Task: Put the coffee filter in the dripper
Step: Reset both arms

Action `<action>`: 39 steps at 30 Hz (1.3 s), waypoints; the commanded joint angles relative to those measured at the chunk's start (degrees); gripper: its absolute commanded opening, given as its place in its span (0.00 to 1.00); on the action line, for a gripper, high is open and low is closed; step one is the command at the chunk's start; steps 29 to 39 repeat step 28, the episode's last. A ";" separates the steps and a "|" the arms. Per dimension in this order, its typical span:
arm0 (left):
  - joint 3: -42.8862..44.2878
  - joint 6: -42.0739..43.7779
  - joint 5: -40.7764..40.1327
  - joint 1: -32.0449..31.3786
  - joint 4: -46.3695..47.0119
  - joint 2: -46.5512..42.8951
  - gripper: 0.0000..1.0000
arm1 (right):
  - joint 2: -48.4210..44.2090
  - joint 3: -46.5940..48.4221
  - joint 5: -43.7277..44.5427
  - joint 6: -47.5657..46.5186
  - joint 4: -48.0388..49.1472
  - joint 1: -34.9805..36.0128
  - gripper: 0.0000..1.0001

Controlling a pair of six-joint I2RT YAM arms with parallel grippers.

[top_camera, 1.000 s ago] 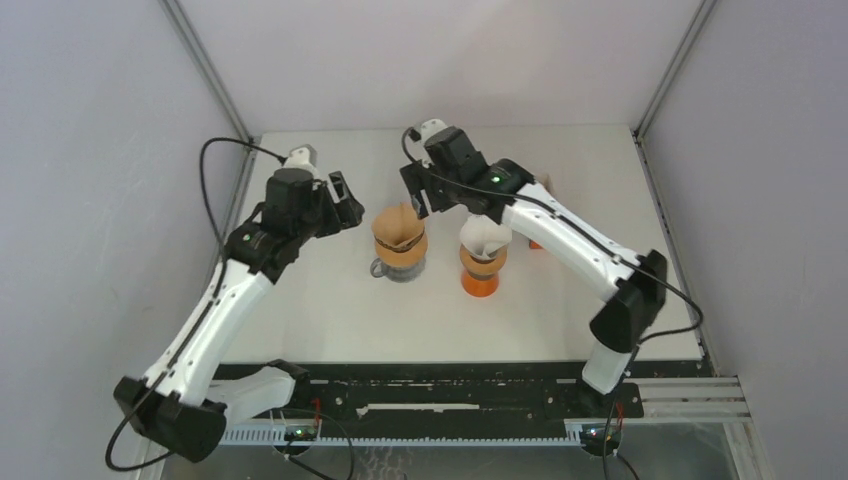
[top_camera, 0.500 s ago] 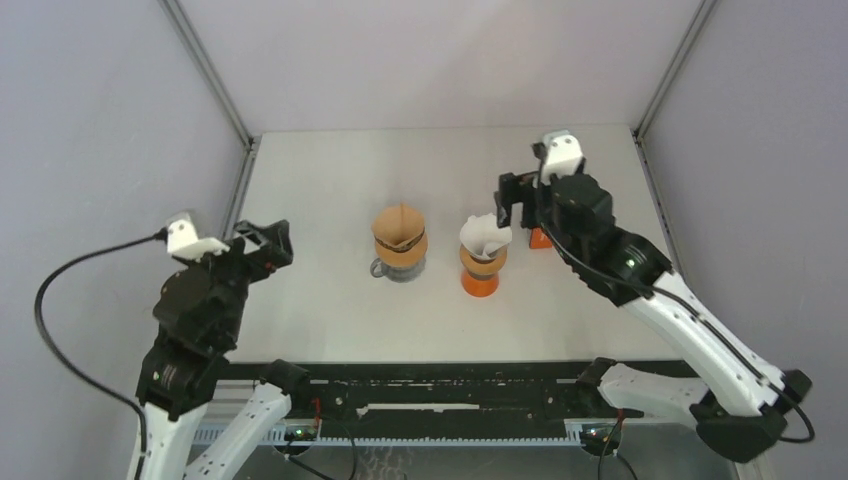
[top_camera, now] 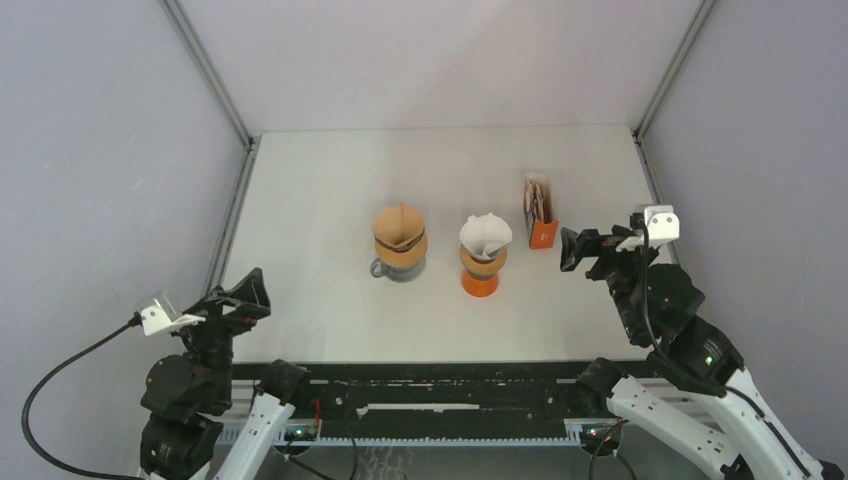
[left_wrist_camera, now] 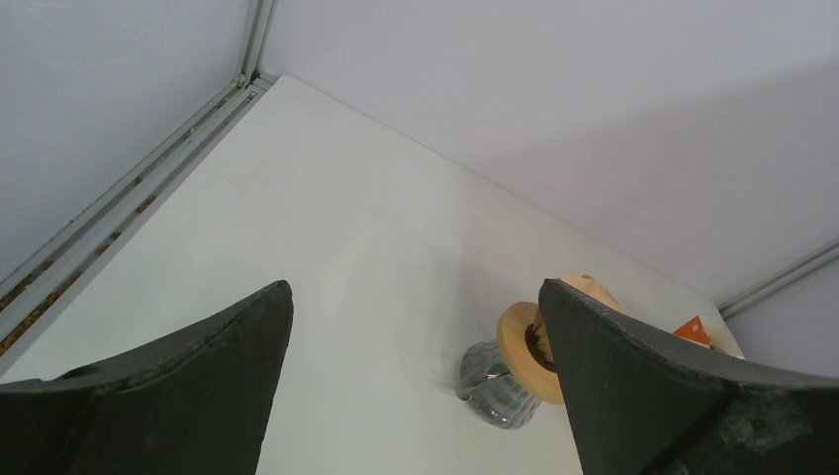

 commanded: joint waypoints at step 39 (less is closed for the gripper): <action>-9.87 -3.10 4.32 0.31 -2.26 -2.56 1.00 | -15.99 -9.52 1.13 3.24 -0.71 -0.95 1.00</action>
